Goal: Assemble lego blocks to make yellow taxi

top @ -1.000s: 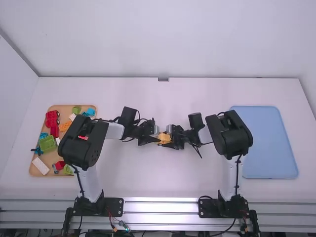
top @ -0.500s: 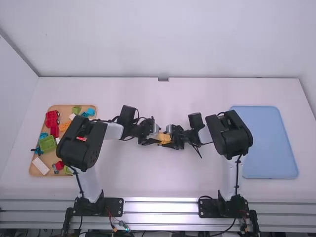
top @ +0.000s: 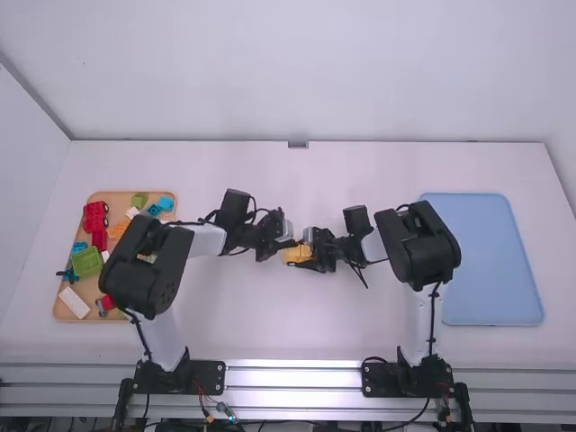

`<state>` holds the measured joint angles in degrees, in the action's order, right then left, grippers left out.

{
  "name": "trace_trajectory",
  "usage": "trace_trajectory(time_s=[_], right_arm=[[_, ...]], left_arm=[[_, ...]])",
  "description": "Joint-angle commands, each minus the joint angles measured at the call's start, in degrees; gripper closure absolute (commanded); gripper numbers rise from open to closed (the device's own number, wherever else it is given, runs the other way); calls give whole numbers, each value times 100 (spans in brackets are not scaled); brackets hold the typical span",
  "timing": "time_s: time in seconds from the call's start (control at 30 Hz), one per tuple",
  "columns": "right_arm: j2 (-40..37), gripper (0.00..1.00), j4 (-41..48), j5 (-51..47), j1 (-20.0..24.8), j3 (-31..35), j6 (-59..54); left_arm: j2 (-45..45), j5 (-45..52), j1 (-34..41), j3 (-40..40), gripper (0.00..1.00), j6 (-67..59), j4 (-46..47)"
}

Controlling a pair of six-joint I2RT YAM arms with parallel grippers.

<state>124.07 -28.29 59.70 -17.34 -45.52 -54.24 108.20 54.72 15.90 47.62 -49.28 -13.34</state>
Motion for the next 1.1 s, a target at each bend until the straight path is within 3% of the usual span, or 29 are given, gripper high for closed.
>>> trace_trajectory(time_s=[0.0, 0.57, 0.87, 1.07], right_arm=[[114, 58, 22, 72, 9, 15, 42], [114, 60, 7, 85, 15, 11, 44], [114, 61, 20, 168, 94, 11, 42], [114, 61, 20, 195, 116, 17, 42]], left_arm=[[179, -247, 72, -26, 98, 140, 61], [1091, -402, 166, 87, 98, 87, 83], [1137, -1414, 101, 22, 98, 192, 103], [844, -533, -70, 83, 99, 190, 94]])
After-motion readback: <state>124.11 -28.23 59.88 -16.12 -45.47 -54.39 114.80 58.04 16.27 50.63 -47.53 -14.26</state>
